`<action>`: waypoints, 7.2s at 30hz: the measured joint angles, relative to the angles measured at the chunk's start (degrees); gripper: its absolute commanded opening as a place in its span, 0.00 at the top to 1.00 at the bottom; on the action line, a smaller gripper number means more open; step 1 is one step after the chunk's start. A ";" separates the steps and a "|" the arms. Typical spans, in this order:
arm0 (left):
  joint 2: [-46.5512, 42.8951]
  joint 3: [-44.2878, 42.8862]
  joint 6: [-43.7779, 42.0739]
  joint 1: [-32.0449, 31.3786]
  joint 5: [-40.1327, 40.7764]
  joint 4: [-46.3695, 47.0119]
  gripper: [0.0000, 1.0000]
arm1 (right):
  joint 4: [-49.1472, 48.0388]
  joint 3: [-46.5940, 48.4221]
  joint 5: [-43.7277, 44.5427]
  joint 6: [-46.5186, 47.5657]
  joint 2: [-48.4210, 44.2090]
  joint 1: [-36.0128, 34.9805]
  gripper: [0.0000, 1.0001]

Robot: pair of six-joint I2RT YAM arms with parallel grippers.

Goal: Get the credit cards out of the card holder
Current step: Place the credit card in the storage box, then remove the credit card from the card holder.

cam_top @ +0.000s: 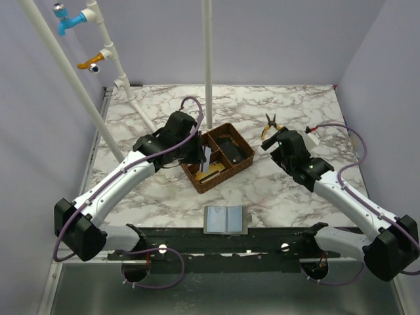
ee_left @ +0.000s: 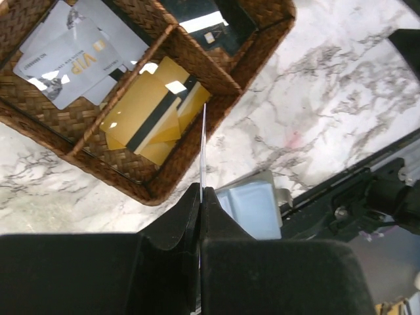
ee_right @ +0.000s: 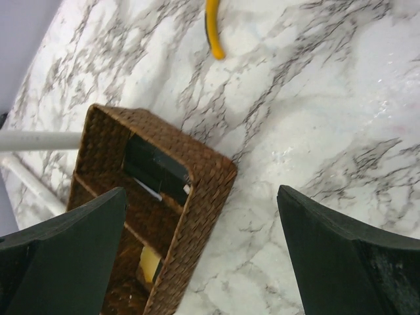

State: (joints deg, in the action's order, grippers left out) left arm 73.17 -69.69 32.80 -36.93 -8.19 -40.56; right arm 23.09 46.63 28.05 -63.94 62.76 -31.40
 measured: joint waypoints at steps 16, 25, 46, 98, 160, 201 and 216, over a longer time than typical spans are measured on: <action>13.35 -8.04 -4.35 0.48 3.76 -2.47 1.00 | -0.31 6.43 -7.89 5.79 12.11 12.74 0.00; 20.52 -15.34 -4.63 2.38 8.52 -6.45 1.00 | -1.27 10.40 -8.87 8.81 16.13 14.49 0.00; 31.78 -24.81 -6.88 5.03 20.46 -16.48 0.83 | -3.34 11.56 -9.57 11.96 19.37 14.49 0.00; -5.79 20.87 5.29 -5.97 3.96 3.98 0.30 | 3.89 1.64 -16.41 7.34 3.98 -17.73 0.00; -11.78 40.68 22.71 -11.58 3.56 17.70 0.74 | 0.76 1.16 -4.85 -4.79 27.54 -40.48 0.94; 0.61 37.53 21.46 -16.46 -1.36 24.98 0.94 | -21.88 -13.62 -12.74 -10.84 22.80 -37.35 0.99; -2.19 36.59 20.37 -17.09 3.45 19.74 0.92 | -25.38 -13.99 -14.67 -11.04 24.09 -36.35 0.99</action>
State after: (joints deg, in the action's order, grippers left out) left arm 70.98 -33.10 53.17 -54.02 -4.73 -20.82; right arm -2.28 32.64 13.39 -74.98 86.85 -67.75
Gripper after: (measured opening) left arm 0.078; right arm 0.008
